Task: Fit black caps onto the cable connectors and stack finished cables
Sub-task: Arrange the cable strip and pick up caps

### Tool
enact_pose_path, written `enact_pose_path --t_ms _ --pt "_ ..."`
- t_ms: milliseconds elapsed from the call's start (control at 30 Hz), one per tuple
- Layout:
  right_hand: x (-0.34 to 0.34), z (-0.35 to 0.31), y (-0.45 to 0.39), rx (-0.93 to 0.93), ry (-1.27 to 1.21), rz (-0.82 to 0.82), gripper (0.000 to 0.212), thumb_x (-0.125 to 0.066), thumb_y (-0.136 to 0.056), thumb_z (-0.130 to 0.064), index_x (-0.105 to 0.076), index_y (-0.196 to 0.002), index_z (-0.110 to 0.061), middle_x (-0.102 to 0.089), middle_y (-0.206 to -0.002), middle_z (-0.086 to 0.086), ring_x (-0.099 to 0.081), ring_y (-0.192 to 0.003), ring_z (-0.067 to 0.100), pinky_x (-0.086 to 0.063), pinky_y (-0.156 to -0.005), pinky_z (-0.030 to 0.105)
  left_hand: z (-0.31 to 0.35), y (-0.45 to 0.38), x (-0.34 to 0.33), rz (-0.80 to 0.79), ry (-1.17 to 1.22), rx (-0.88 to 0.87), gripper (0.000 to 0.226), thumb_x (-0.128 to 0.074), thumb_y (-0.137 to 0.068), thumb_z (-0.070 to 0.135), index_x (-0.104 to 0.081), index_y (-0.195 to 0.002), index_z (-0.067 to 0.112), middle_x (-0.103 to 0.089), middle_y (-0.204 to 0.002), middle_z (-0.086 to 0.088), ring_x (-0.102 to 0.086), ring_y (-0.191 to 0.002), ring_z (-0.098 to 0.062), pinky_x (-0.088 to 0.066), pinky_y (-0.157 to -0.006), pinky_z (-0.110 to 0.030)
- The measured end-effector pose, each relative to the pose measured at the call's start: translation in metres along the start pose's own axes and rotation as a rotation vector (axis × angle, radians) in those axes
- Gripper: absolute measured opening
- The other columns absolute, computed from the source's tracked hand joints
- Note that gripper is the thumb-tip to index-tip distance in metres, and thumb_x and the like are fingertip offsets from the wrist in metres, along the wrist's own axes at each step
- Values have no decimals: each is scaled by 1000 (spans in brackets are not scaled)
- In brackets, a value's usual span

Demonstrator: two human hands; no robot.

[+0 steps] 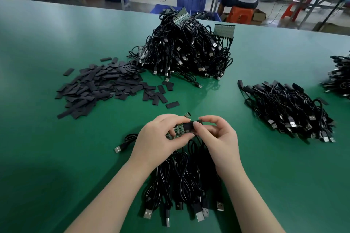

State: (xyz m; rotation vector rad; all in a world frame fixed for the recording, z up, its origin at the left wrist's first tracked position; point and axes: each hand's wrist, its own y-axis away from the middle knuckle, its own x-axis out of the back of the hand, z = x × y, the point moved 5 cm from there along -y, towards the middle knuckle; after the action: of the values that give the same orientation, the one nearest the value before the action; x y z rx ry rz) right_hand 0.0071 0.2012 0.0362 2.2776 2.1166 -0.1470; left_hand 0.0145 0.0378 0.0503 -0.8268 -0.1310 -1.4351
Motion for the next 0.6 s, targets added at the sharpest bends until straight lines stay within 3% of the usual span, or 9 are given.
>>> enact_pose_path --t_ms 100,200,300,500,600 --pt "0 -1 1 7 -23 -47 19 -77 -84 -12 -73 -91 -29 -75 -75 8 -70 -77 15 -53 -76 19 -3 0 -1 16 9 25 27 -76 -80 36 -70 -106 41 -65 -102 24 -61 -76 -10 -51 -75 -28" --pt "-2 -2 1 26 -18 -124 24 -77 -83 -11 -77 -96 -32 -68 -72 4 -62 -74 12 -51 -76 17 -5 -1 0 21 60 55 29 -73 -81 38 -66 -107 46 -63 -106 30 -62 -83 -9 -51 -77 -22" --pt "-5 -5 0 75 47 -179 35 -78 -79 -5 -78 -94 -36 -72 -74 -7 -68 -74 6 -51 -74 15 -7 -3 0 -8 106 53 30 -75 -82 29 -67 -107 46 -64 -107 30 -64 -87 -7 -50 -79 -17" --pt "-4 -8 2 151 129 -139 28 -83 -71 -18 -79 -89 -40 -78 -88 -3 -73 -86 22 -58 -86 38 -5 -3 1 -14 146 22 31 -74 -82 21 -69 -98 47 -64 -107 33 -62 -98 3 -46 -83 -10" --pt "-4 -8 3 163 154 -126 28 -85 -72 -18 -79 -90 -38 -78 -88 -5 -73 -86 20 -58 -86 41 -5 -3 1 3 157 17 28 -72 -81 23 -69 -94 47 -66 -103 32 -63 -98 5 -47 -84 -13"
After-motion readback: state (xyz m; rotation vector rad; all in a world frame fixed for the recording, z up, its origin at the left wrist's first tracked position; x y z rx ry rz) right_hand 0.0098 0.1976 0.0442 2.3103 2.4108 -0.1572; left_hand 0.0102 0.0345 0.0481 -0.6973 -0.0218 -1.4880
